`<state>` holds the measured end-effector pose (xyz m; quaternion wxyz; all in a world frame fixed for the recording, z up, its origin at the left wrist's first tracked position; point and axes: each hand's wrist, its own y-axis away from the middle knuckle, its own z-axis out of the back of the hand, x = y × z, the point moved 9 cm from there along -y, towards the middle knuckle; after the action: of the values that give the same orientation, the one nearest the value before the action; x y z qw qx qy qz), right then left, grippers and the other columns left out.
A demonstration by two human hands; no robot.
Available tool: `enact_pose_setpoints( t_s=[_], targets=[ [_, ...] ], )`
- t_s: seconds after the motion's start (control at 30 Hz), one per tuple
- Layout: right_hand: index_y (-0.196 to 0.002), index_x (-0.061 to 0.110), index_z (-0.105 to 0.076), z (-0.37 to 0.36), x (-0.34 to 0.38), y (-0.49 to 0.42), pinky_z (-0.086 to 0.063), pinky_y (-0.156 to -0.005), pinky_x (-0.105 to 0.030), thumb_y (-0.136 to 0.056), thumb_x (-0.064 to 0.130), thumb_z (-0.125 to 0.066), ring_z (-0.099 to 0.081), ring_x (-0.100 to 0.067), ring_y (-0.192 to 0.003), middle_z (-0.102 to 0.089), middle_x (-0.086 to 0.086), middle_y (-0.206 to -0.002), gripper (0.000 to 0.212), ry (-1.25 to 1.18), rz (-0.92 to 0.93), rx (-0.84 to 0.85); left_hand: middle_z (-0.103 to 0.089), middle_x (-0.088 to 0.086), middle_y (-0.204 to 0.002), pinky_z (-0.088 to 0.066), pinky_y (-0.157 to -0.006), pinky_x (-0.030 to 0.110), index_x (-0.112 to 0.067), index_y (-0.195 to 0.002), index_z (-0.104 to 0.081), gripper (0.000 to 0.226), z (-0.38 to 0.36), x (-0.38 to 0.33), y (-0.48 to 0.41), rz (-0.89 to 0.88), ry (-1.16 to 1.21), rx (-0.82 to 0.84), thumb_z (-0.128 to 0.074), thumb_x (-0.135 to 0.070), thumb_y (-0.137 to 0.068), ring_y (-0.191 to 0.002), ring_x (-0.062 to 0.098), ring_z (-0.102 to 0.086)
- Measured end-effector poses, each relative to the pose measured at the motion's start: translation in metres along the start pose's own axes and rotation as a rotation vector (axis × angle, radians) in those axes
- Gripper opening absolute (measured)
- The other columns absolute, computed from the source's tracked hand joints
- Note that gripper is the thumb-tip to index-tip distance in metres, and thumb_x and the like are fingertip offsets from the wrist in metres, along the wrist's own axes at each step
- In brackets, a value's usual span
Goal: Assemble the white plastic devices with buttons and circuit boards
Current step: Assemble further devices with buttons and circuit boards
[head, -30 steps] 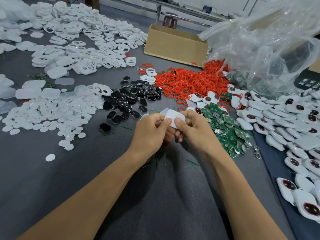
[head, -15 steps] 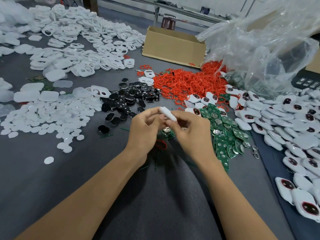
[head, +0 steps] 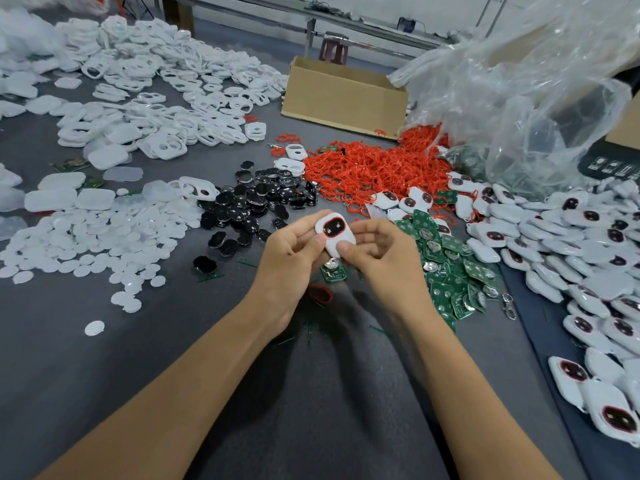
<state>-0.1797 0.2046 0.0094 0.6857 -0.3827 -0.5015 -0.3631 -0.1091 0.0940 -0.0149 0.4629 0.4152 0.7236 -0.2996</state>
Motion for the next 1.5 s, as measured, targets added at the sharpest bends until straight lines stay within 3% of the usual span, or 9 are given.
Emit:
enact_pose_setpoints(
  t_s=[0.2,0.37,0.63,0.8,0.93,1.03,1.13,1.37,1.5],
  targets=[
    [-0.110,-0.012,-0.055,-0.028,-0.010,0.008,-0.041,-0.048,-0.015,-0.090,-0.010,-0.048,-0.053,-0.008,-0.054,-0.061,-0.009,-0.074,0.021,-0.324,-0.218,0.285,-0.073,0.005,-0.094,-0.057,-0.063,0.033,-0.017,-0.111,-0.065,0.032,-0.005,-0.007,0.005,-0.036,-0.092,0.044,-0.044,0.003,-0.098,-0.066,0.022,-0.062],
    [-0.086,-0.005,-0.061,-0.024,-0.006,0.008,-0.035,-0.045,-0.016,-0.090,-0.014,-0.043,-0.045,-0.013,-0.054,-0.061,-0.010,-0.068,0.020,-0.297,-0.182,0.260,-0.072,0.005,-0.089,-0.051,-0.090,0.049,-0.012,-0.119,-0.063,0.032,-0.010,-0.010,0.007,-0.051,-0.186,0.090,-0.044,0.004,-0.098,-0.081,0.029,-0.062],
    [-0.085,0.002,-0.062,-0.022,-0.006,0.008,-0.039,-0.045,-0.015,-0.090,-0.011,-0.047,-0.049,-0.009,-0.052,-0.059,-0.011,-0.071,0.021,-0.285,-0.163,0.236,-0.071,0.007,-0.099,-0.052,-0.090,0.045,-0.012,-0.119,-0.063,0.032,-0.011,-0.013,0.009,-0.068,-0.186,0.090,-0.044,0.004,-0.098,-0.078,0.018,-0.061],
    [-0.100,-0.009,-0.061,-0.021,-0.011,0.008,-0.042,-0.048,-0.016,-0.092,-0.009,-0.047,-0.051,-0.010,-0.057,-0.061,-0.020,-0.085,0.016,-0.226,-0.193,0.255,-0.072,0.006,-0.103,-0.054,-0.084,0.027,-0.010,-0.120,-0.061,0.031,-0.004,-0.009,0.005,-0.064,-0.130,0.033,-0.043,0.003,-0.098,-0.080,0.012,-0.067],
    [-0.098,-0.008,-0.059,0.026,-0.008,-0.005,-0.051,-0.058,-0.014,-0.093,-0.006,-0.047,-0.063,-0.010,-0.062,-0.069,-0.012,-0.080,0.014,-0.592,-0.227,-0.037,-0.071,0.002,-0.113,-0.055,-0.087,0.027,-0.018,-0.119,-0.059,0.031,0.011,-0.008,0.001,-0.042,-0.081,-0.067,-0.041,-0.001,-0.100,-0.104,0.016,-0.067],
    [-0.115,-0.011,-0.051,0.076,-0.010,-0.012,-0.052,-0.090,-0.022,-0.095,-0.010,-0.039,-0.064,-0.021,-0.106,-0.062,-0.017,-0.117,0.023,-1.014,-0.139,-0.291,-0.072,0.000,-0.110,-0.056,-0.086,0.026,-0.020,-0.115,-0.060,0.028,0.015,-0.009,0.002,-0.043,-0.076,-0.080,-0.044,-0.003,-0.099,-0.104,0.017,-0.067],
    [-0.137,-0.010,-0.033,0.080,-0.025,-0.012,-0.046,-0.100,-0.030,-0.089,-0.023,-0.030,-0.056,-0.027,-0.116,-0.044,-0.023,-0.140,0.050,-0.771,-0.201,-0.319,-0.073,-0.001,-0.106,-0.056,-0.086,0.027,-0.017,-0.114,-0.061,0.026,0.015,-0.009,0.003,-0.042,-0.085,-0.085,-0.046,-0.004,-0.098,-0.102,0.018,-0.068],
    [-0.120,0.008,-0.061,0.101,0.003,-0.006,-0.051,-0.086,-0.027,-0.083,-0.016,-0.040,-0.064,-0.017,-0.098,-0.068,-0.005,-0.108,0.049,0.404,0.081,-0.486,-0.075,-0.001,-0.096,-0.056,-0.074,0.022,-0.015,-0.108,-0.065,0.024,0.019,-0.012,0.003,-0.061,-0.120,-0.107,-0.047,-0.003,-0.097,-0.091,0.018,-0.069],
    [-0.123,0.008,-0.060,0.086,0.002,-0.007,-0.044,-0.092,-0.037,-0.085,-0.005,-0.049,-0.060,-0.029,-0.103,-0.066,-0.010,-0.116,0.042,0.690,0.138,-0.405,-0.074,-0.004,-0.089,-0.053,-0.075,0.021,-0.019,-0.101,-0.066,0.025,0.021,-0.024,0.005,-0.192,-0.311,-0.177,-0.049,-0.001,-0.095,-0.085,0.009,-0.068]
  ],
)
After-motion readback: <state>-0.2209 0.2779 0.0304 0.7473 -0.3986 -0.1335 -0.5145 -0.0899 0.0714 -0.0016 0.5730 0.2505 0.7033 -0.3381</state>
